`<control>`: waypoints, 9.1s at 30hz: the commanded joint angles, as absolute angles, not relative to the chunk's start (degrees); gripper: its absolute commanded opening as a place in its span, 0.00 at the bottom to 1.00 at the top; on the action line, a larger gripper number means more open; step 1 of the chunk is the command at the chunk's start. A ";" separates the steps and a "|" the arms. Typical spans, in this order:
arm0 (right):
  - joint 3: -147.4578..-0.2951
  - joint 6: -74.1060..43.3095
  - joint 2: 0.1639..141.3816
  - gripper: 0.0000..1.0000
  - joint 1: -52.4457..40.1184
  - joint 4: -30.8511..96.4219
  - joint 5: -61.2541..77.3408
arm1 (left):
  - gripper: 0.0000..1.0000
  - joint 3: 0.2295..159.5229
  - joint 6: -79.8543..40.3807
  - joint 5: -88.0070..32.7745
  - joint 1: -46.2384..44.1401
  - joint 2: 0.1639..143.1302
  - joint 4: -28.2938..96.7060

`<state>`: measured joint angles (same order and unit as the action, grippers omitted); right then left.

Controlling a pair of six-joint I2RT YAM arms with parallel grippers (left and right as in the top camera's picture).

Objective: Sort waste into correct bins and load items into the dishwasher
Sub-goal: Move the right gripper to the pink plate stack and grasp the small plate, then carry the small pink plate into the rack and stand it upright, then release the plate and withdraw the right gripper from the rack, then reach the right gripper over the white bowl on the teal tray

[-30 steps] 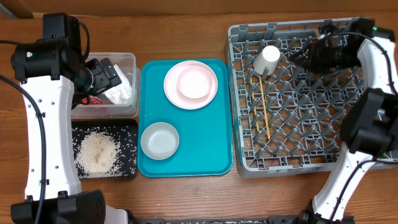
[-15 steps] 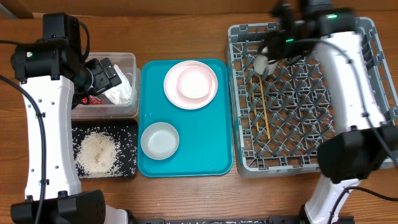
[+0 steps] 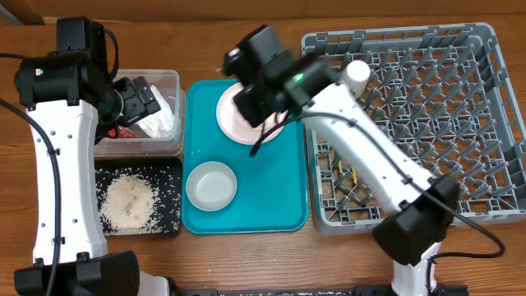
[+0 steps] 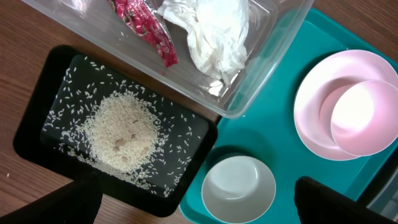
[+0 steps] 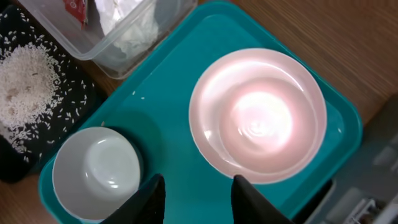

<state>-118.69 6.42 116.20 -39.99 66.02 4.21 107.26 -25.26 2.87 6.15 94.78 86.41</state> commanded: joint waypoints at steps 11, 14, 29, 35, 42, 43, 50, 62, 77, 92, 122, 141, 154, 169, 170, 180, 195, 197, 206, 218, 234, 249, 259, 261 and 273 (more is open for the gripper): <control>-114.39 5.52 125.95 0.37 -42.33 57.76 -6.59 | 1.00 107.35 -24.40 3.40 6.35 94.89 86.52; -114.39 5.54 127.90 0.37 -42.13 56.60 -6.59 | 1.00 107.35 -24.40 3.40 6.35 94.89 86.54; -114.21 5.54 132.90 0.36 -41.76 52.90 -6.63 | 1.00 107.35 -24.40 3.40 6.35 94.89 86.54; -112.25 5.54 132.90 0.31 -41.21 51.09 -6.61 | 1.00 107.35 -24.40 3.40 6.35 94.89 86.54; -110.34 5.54 132.90 0.20 -40.86 50.59 -6.61 | 1.00 107.35 -24.40 3.38 6.35 94.89 86.52; -110.34 5.54 132.90 0.19 -40.86 50.59 -6.61 | 1.00 107.35 -24.40 3.40 6.35 94.89 86.54; -110.54 5.50 132.88 0.04 -41.15 51.18 -6.39 | 1.00 107.35 -24.40 3.40 6.35 94.89 86.52; -117.82 2.52 122.72 0.04 -41.12 58.78 9.19 | 1.00 107.35 -24.40 3.40 6.35 94.89 86.52; -117.73 7.68 109.19 0.04 -23.22 76.40 34.74 | 1.00 107.35 -24.40 3.40 6.35 94.89 86.54; -90.80 39.27 109.32 0.04 2.50 76.38 88.51 | 1.00 107.35 -24.40 3.38 6.35 94.89 86.52; -75.24 13.87 111.42 0.04 3.49 30.46 89.89 | 1.00 107.35 -24.40 3.40 6.35 94.89 86.54; -72.03 13.80 111.46 0.05 4.12 27.70 86.17 | 1.00 107.35 -24.40 3.40 6.35 94.89 86.54; -72.03 13.21 111.46 0.16 4.29 27.75 83.61 | 1.00 107.35 -24.40 3.40 6.35 94.89 86.54; -72.05 11.16 111.46 0.27 14.15 28.36 83.15 | 1.00 107.35 -24.40 3.40 6.26 94.89 86.52; -72.05 10.37 111.46 0.28 14.85 28.32 82.67 | 1.00 107.35 -24.40 3.40 6.24 94.89 86.54; -72.93 -1.74 110.32 0.23 20.29 28.82 70.37 | 1.00 107.35 -24.40 3.38 6.20 94.89 86.52; -82.96 -1.21 85.36 0.23 3.84 48.56 25.80 | 1.00 107.35 -24.40 3.40 6.20 94.94 86.52; -82.96 -1.08 83.33 0.23 -2.17 49.32 20.80 | 1.00 107.35 -24.40 3.40 6.20 94.94 86.52; -82.89 -1.08 85.49 0.24 -32.97 49.54 7.97 | 1.00 107.35 -24.40 3.38 6.13 94.94 86.52; -82.87 7.55 101.91 0.43 -58.78 42.33 0.25 | 1.00 107.35 -24.40 3.38 6.13 94.94 86.54; -81.34 12.27 107.87 0.20 -58.92 38.59 -2.09 | 1.00 107.35 -24.40 3.40 6.13 94.94 86.52; -81.01 12.73 111.72 0.04 -58.37 36.36 -6.61 | 1.00 107.35 -24.40 3.40 6.13 94.94 86.52; -81.01 13.91 113.71 0.04 -54.52 40.23 -9.58 | 1.00 107.35 -24.40 3.40 6.09 94.94 86.54; -81.01 13.91 113.71 0.04 -53.32 42.13 -9.67 | 1.00 107.35 -24.40 3.40 6.09 94.94 86.54; -82.46 6.31 112.79 0.05 -45.63 46.76 -18.22 | 1.00 107.35 -24.40 3.40 6.09 94.98 86.52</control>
